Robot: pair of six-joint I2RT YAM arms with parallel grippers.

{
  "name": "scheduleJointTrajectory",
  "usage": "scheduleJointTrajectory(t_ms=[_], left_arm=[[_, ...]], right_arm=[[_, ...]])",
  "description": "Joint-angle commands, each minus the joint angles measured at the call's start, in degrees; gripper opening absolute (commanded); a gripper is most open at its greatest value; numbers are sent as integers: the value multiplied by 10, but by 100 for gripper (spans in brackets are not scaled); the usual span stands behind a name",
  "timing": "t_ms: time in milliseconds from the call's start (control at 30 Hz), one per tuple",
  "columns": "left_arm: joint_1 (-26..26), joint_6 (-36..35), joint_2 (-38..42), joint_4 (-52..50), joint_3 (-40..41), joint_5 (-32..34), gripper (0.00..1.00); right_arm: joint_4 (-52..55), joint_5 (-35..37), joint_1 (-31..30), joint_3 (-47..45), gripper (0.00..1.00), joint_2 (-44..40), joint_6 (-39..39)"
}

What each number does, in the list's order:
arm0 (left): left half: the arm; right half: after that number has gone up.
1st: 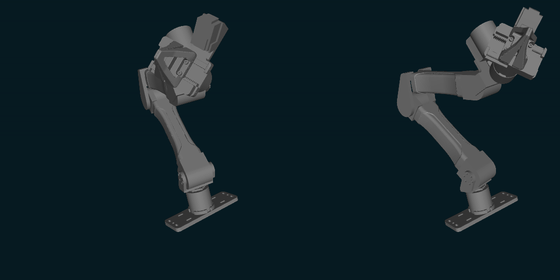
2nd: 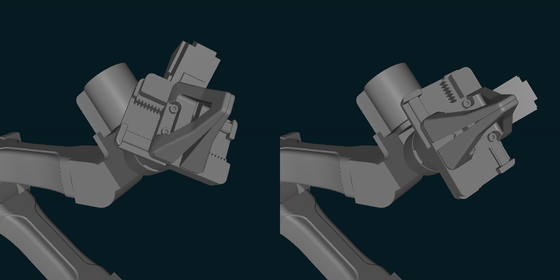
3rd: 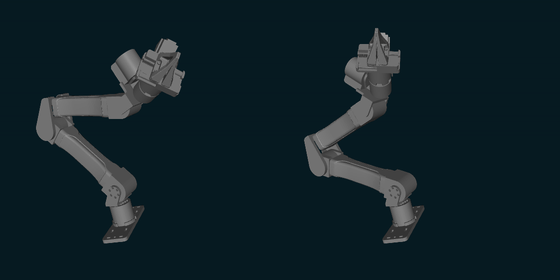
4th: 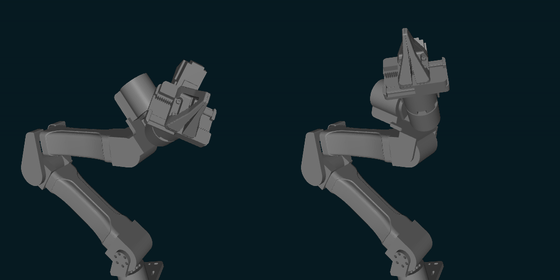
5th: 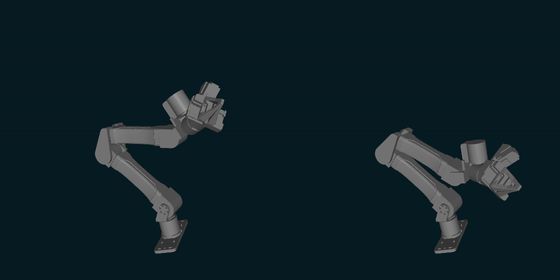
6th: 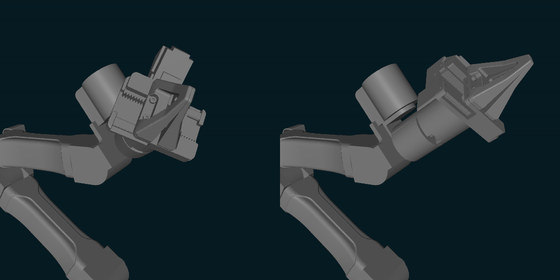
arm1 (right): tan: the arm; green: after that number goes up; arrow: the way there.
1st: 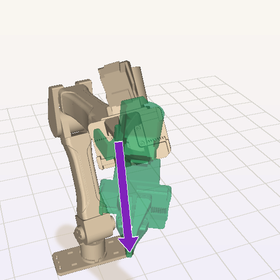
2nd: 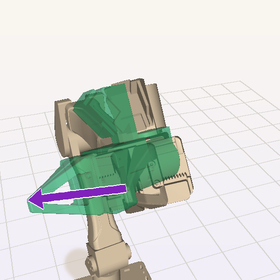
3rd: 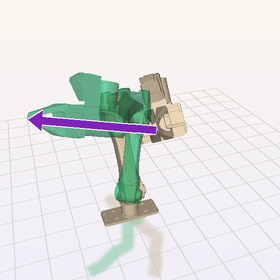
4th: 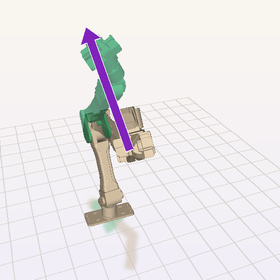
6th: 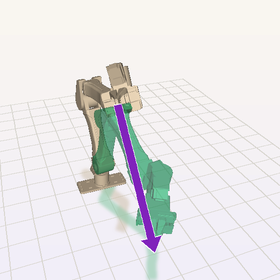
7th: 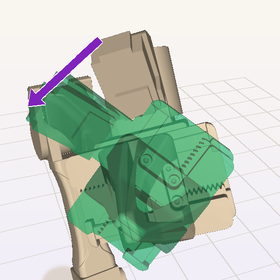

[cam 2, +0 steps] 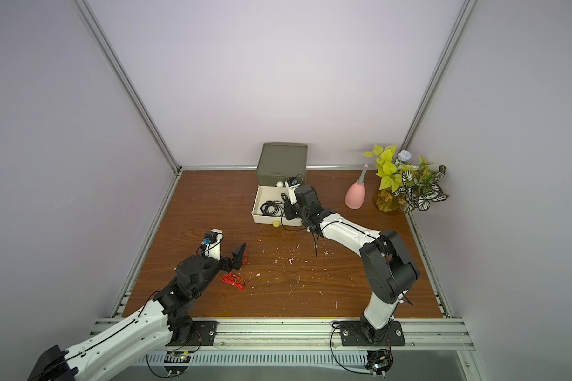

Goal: Place the wired earphones into the drawer by color
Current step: Place the wired earphones in the drawer.

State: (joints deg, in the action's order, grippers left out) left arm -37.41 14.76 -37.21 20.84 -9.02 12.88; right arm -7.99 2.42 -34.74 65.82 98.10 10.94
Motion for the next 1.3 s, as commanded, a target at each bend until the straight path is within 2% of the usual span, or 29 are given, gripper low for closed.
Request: scheduleJointTrajectory(t_ms=[0, 267, 467, 767, 1067, 1267], left_arm=[[6, -4, -1, 16, 4, -4, 100], [6, 27, -9, 34, -5, -37, 100], [6, 69, -35, 33, -39, -66, 100], [6, 154, -106, 65, -90, -121, 100], [5, 228, -222, 141, -137, -186, 99], [6, 308, -285, 196, -154, -194, 100]], right_arm=[[-12, -8, 2, 22, 35, -21, -3], [-7, -5, 4, -38, 51, -108, -1], [-24, 11, 13, -134, 69, -204, -1], [-115, 85, 18, -314, 98, -337, -15], [-218, 124, 19, -437, 99, -416, -12], [-281, 144, 18, -496, 99, -464, 10]])
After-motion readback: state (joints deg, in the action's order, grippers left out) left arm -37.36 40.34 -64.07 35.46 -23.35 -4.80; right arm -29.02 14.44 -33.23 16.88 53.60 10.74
